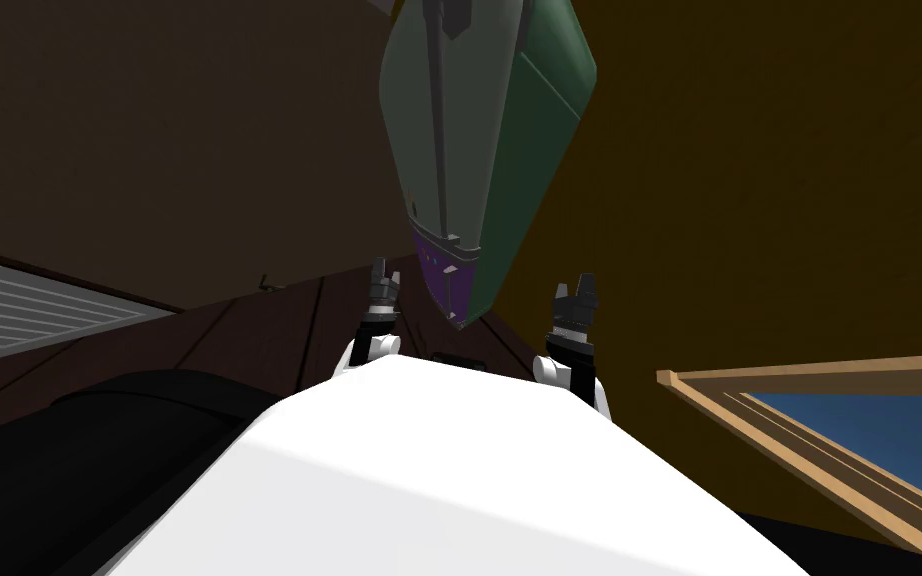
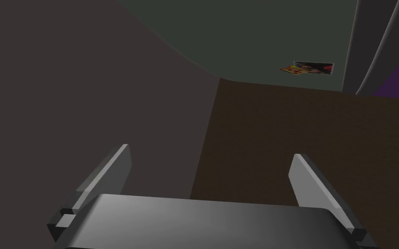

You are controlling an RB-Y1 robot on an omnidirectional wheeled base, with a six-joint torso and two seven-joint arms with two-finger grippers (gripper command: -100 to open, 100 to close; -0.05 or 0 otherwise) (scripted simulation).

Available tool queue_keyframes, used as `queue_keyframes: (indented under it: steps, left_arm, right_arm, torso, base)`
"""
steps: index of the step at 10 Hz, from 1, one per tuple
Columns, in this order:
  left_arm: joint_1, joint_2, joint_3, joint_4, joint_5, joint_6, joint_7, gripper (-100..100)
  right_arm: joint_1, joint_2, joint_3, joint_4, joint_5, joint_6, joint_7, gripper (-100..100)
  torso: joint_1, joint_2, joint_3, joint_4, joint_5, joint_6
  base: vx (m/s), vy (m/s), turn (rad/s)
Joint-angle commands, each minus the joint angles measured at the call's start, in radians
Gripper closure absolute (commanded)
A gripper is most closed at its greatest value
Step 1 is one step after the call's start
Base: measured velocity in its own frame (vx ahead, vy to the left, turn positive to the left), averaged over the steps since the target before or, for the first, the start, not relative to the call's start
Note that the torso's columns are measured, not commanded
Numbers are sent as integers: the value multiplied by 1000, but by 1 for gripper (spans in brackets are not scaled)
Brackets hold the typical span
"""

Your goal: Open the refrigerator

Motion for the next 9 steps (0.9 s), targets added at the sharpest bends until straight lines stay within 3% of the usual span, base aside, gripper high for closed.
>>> queue_keyframes:
  steps: [1, 9]
  left_arm:
    - [0, 0, 0, 0, 0, 0, 0, 0]
    - [0, 0, 0, 0, 0, 0, 0, 0]
  right_arm:
    - [0, 0, 0, 0, 0, 0, 0, 0]
    - [0, 0, 0, 0, 0, 0, 0, 0]
  torso:
    - [0, 40, -82, 41, 0, 0]
    - [0, 618, -1234, 617, 0, 0]
  base:
    - [0, 0, 0]
    - [0, 0, 0]
